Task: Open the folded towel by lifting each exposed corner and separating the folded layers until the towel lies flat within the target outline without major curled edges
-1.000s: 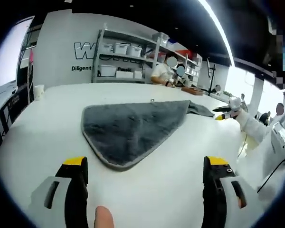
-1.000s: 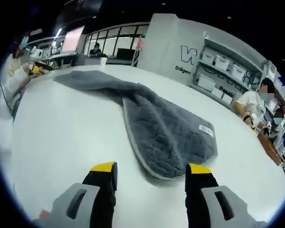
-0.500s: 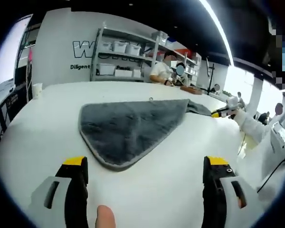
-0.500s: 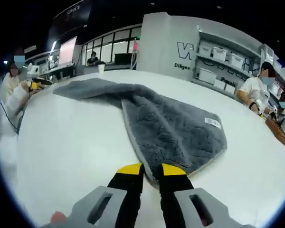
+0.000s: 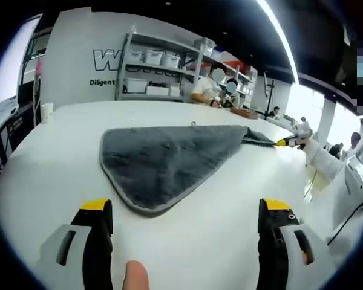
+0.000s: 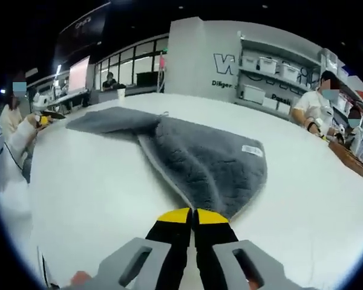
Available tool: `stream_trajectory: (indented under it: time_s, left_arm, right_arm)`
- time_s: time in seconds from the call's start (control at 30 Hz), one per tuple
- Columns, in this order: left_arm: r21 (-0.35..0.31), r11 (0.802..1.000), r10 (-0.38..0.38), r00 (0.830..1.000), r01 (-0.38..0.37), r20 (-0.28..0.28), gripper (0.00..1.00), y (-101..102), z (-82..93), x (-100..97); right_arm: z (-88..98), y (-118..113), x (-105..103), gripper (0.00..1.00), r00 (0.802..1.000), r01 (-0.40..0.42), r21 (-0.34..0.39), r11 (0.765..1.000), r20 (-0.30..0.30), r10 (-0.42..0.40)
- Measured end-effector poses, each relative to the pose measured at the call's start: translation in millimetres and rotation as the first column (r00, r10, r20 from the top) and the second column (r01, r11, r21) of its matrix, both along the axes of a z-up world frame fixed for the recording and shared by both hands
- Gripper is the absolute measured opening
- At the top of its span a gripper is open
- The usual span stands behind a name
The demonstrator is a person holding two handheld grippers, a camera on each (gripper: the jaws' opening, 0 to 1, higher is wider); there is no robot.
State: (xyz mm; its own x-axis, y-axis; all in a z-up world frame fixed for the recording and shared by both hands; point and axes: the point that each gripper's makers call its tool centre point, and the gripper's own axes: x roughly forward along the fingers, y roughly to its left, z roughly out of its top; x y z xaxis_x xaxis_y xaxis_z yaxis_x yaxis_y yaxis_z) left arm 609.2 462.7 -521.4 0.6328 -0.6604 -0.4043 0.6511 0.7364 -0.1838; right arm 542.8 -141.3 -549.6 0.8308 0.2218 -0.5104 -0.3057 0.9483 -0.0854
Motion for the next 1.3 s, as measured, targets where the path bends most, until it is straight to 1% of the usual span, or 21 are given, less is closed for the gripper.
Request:
stream_trajectory:
  time_s: [0.13,0.27,0.47,0.57,0.67,0.73,0.8,0.83,0.87,0.97,1.0,1.03,1.17,1.23,1.3]
  left_arm:
    - [-0.001,1.000,0.000,1.000,0.000,-0.002,0.99,0,-0.7,1.2]
    - [-0.003,1.000,-0.003,1.000,0.003,-0.003,0.99,-1,-1.4,2.0]
    - [-0.006,1.000,-0.007,1.000,0.006,-0.003,0.99,-1,-1.3,0.8]
    - [-0.006,1.000,-0.002,1.000,0.002,0.002,0.99,2,-0.1,-1.2]
    - [-0.009,1.000,0.005,1.000,-0.005,0.002,0.99,4,-1.0,-1.7]
    - [-0.012,1.000,0.008,1.000,-0.008,0.000,0.99,5,-1.9,-1.5]
    - [-0.015,1.000,0.008,1.000,-0.009,0.000,0.99,5,-2.0,-1.3]
    - [-0.016,1.000,0.007,1.000,-0.007,0.000,0.99,5,-1.9,-1.4]
    - [-0.017,1.000,0.005,1.000,-0.005,0.000,0.99,4,-1.5,-2.0]
    - [-0.018,1.000,0.001,1.000,-0.001,0.002,0.99,4,-0.2,-3.1]
    - [-0.018,1.000,0.002,1.000,-0.002,0.003,0.99,5,-0.1,-3.0]
    - [-0.018,1.000,0.002,1.000,-0.002,0.003,0.99,5,0.0,-2.8]
    - [-0.015,1.000,0.008,1.000,-0.008,0.000,0.99,7,-2.4,-0.6]
    - [-0.014,1.000,0.007,1.000,-0.007,-0.006,0.99,7,-4.7,0.2]
    - [-0.013,1.000,0.006,1.000,-0.006,-0.010,0.99,6,-6.1,0.4]
  right_arm:
    - [1.7,-23,-15,0.00,0.998,0.059,-0.017,0.998,-0.002,-0.059]
    - [4.4,-32,-26,0.00,0.996,0.092,-0.005,0.996,0.000,-0.092]
    - [8.3,-31,-39,0.00,0.996,0.093,0.015,0.996,-0.011,-0.093]
    - [6.8,-26,-46,0.00,0.996,0.084,0.019,0.996,-0.027,-0.083]
    - [4.5,-25,-49,0.00,0.996,0.079,0.016,0.997,-0.031,-0.078]
    - [4.2,-24,-50,0.00,0.997,0.071,0.023,0.997,-0.022,-0.070]
    - [9.0,-25,-49,0.00,0.998,0.067,0.029,0.997,0.009,-0.068]
    - [10.2,-25,-49,0.01,0.998,0.068,0.031,0.997,0.015,-0.068]
    - [15.6,-26,-48,0.03,0.997,0.072,0.042,0.996,0.038,-0.074]
    - [30.9,-25,-49,0.20,0.992,0.081,0.061,0.995,0.094,-0.087]
    - [34.4,-24,-49,0.27,0.991,0.081,0.064,0.995,0.106,-0.088]
    - [39.9,-23,-50,0.31,0.989,0.080,0.072,0.994,0.120,-0.088]
    - [57.9,-18,-53,0.44,0.982,0.065,0.087,0.994,0.169,-0.079]
    - [66.9,-13,-55,0.50,0.979,0.054,0.079,0.995,0.194,-0.069]
    - [71.7,-9,-55,0.56,0.977,0.046,0.064,0.997,0.207,-0.059]
